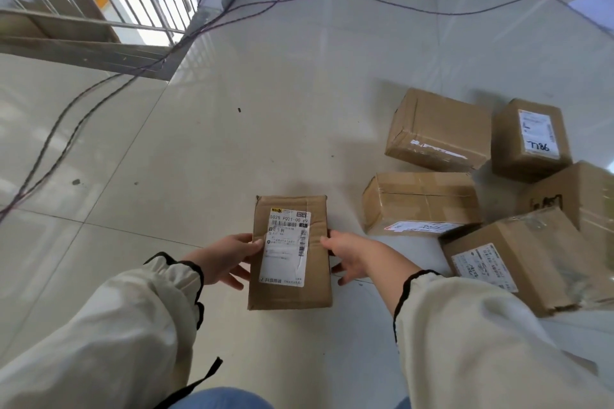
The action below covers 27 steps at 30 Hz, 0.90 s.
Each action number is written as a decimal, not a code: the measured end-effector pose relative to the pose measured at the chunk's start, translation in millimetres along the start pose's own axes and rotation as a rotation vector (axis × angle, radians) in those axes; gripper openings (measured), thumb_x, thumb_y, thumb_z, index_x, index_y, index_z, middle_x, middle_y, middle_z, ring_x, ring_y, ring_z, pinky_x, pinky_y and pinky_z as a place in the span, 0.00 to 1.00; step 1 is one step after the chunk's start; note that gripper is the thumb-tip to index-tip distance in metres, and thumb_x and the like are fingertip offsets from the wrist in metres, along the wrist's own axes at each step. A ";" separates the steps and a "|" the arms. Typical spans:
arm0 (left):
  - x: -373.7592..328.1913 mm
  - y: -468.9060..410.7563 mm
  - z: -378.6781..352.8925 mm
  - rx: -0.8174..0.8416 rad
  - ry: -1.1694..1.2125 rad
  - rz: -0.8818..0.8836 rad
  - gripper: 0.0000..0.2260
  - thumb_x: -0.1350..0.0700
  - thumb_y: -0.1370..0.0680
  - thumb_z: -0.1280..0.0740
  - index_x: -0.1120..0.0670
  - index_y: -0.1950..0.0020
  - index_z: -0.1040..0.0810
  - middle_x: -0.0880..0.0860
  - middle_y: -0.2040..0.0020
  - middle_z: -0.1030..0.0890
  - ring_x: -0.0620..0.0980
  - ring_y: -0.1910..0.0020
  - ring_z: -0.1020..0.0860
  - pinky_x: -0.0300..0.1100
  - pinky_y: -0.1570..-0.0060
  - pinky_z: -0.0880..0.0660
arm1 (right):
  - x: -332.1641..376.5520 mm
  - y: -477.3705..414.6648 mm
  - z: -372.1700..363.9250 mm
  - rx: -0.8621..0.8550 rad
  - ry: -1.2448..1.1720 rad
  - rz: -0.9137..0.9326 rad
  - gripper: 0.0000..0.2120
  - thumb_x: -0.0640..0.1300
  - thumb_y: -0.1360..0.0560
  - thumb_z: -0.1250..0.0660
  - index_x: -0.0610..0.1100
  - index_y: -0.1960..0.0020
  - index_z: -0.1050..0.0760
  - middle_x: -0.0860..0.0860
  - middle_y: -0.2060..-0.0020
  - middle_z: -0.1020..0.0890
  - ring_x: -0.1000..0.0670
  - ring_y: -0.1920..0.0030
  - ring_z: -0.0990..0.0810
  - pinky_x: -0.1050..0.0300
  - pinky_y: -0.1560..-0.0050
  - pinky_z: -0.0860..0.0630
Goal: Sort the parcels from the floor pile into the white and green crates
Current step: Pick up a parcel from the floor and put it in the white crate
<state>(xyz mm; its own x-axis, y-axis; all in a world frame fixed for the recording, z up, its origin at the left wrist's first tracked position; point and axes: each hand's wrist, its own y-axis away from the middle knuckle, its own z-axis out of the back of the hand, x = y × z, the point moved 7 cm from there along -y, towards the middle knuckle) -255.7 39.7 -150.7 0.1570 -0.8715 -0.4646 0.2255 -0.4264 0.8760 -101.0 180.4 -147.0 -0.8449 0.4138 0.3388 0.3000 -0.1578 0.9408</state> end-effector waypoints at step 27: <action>-389.4 539.2 12.3 0.038 -0.128 -0.237 0.14 0.48 0.19 0.41 0.51 0.35 0.27 0.57 0.45 0.21 0.58 0.51 0.20 0.50 0.50 0.24 | 163.9 637.1 94.7 -0.197 -0.362 0.319 0.15 0.45 0.19 0.43 0.56 0.34 0.31 0.51 0.49 0.24 0.48 0.52 0.25 0.40 0.47 0.27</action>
<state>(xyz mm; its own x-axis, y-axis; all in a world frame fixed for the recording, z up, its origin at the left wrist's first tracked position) -207.1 146.2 504.2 -0.0191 -0.7687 -0.6393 0.2044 -0.6289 0.7501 -6.4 232.6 508.9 -0.5077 0.5957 0.6224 0.3990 -0.4777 0.7827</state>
